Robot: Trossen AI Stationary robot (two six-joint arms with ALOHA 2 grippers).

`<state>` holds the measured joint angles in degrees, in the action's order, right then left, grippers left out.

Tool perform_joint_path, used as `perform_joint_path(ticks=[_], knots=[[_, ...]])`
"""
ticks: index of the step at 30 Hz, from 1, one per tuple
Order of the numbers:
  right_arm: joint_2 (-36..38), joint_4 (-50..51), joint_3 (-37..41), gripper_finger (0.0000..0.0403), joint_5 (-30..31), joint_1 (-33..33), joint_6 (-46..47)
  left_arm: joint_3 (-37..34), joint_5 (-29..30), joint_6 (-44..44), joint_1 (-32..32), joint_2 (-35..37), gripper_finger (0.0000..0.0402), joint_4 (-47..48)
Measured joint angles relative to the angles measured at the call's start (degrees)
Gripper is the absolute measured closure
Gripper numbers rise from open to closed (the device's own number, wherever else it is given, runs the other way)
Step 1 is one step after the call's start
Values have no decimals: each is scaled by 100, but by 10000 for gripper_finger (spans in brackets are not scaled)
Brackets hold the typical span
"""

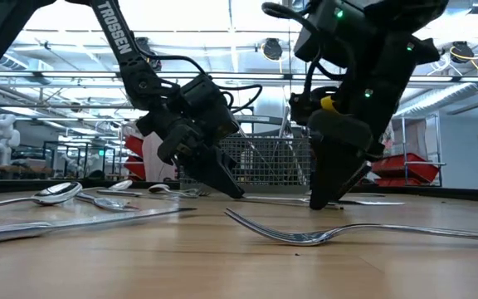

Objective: Sort silverware
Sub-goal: Put the silver table knife into the silverware organizer

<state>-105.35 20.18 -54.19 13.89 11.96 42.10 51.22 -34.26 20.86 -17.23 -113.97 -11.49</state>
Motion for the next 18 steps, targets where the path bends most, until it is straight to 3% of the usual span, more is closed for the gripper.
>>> perform_joint_path(ticks=[5,12,18], knots=[[-19,180,-3,186,12,-42,260,-2,3,20,-1,-1,394,-2],[-20,291,2,365,-102,-81,239,-2,70,40,-3,-2,394,-42],[7,145,-10,396,-336,-80,289,-9,108,-90,-7,17,394,-15]])
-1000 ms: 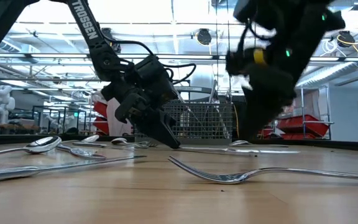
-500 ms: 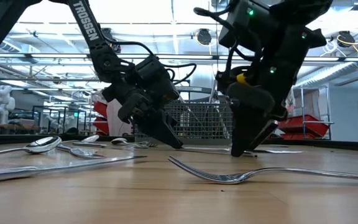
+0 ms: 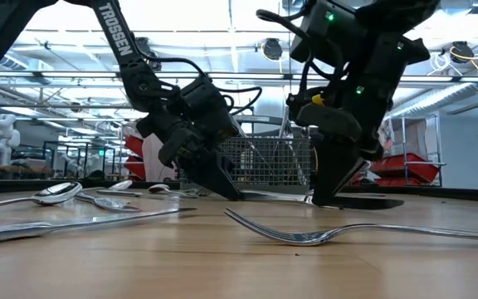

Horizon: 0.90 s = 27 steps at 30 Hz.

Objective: Sort silverware
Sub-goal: Put the silver table knife into the silverware organizer

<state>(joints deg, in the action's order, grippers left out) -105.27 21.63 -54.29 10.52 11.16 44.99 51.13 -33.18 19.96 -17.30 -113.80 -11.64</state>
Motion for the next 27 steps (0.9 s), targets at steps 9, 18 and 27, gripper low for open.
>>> perform_joint_path(ticks=[9,18,27], knots=[[178,66,-141,402,156,35,-72,-7,89,-175,2,88,394,-76],[480,597,-119,401,525,-2,-46,-15,245,-331,-6,900,394,251],[1188,909,-130,401,1223,-266,-252,-13,738,-316,-12,2247,394,689]])
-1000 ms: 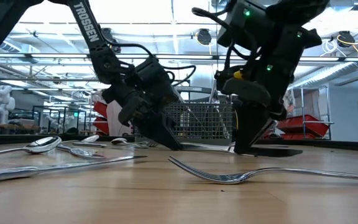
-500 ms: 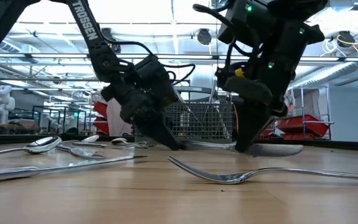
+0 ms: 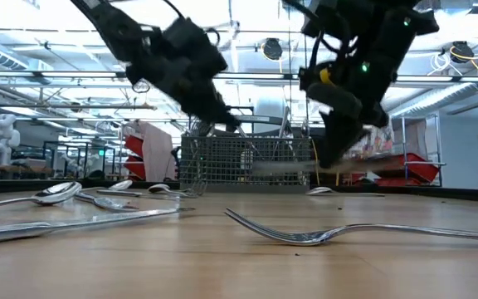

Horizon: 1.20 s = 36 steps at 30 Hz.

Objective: Sort silverware
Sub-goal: Put the silver table knife into the silverware organizer

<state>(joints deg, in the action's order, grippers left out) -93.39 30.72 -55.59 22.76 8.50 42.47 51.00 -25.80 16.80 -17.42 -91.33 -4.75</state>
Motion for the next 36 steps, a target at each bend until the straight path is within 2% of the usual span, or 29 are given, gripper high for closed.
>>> perform_joint_path(ticks=[5,12,18,22,26,33,36], knots=[[551,275,-199,402,350,-485,-773,11,659,0,-23,826,394,118],[661,1496,-1505,402,916,-1486,-2764,11,1260,-2,-23,1716,394,206],[681,1298,-2405,402,1332,-2209,-3978,11,1583,-2,-23,2151,394,513],[729,-231,-2429,403,1228,-2551,-4484,11,1739,-7,-19,2335,394,648],[726,-2138,-2064,403,593,-2902,-4613,11,1831,-15,-19,2457,394,771],[724,-5532,-508,403,48,-3223,-3864,12,1936,-21,-19,2535,394,849],[724,-6574,215,403,-55,-3310,-3443,15,2014,-15,-19,2539,394,833]])
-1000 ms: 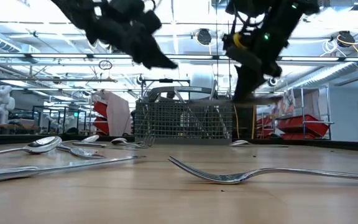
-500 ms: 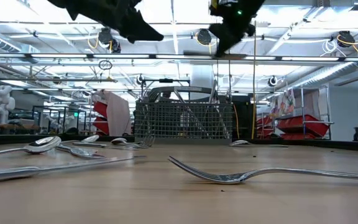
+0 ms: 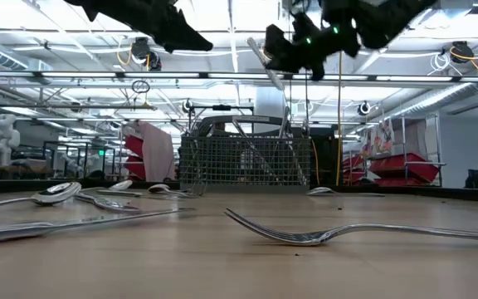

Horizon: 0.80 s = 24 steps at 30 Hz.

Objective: Sort silverware
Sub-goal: Put the silver table knife into the silverware organizer

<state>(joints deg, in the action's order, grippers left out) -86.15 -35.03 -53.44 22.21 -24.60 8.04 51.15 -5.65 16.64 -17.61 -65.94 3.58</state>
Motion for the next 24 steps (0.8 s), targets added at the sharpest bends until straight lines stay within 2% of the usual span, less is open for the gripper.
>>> perform_joint_path(ticks=[5,13,18,24], knots=[[-7,-1200,646,403,19,-188,117,1,166,15,0,-1,394,1],[-444,-2193,681,403,-626,-590,338,1,303,38,-4,-1,394,1],[-1054,-3216,686,403,-1077,-787,587,1,316,40,-4,-1,394,7],[-1894,-3984,615,403,-1215,-918,776,1,341,70,-4,-4,394,64]])
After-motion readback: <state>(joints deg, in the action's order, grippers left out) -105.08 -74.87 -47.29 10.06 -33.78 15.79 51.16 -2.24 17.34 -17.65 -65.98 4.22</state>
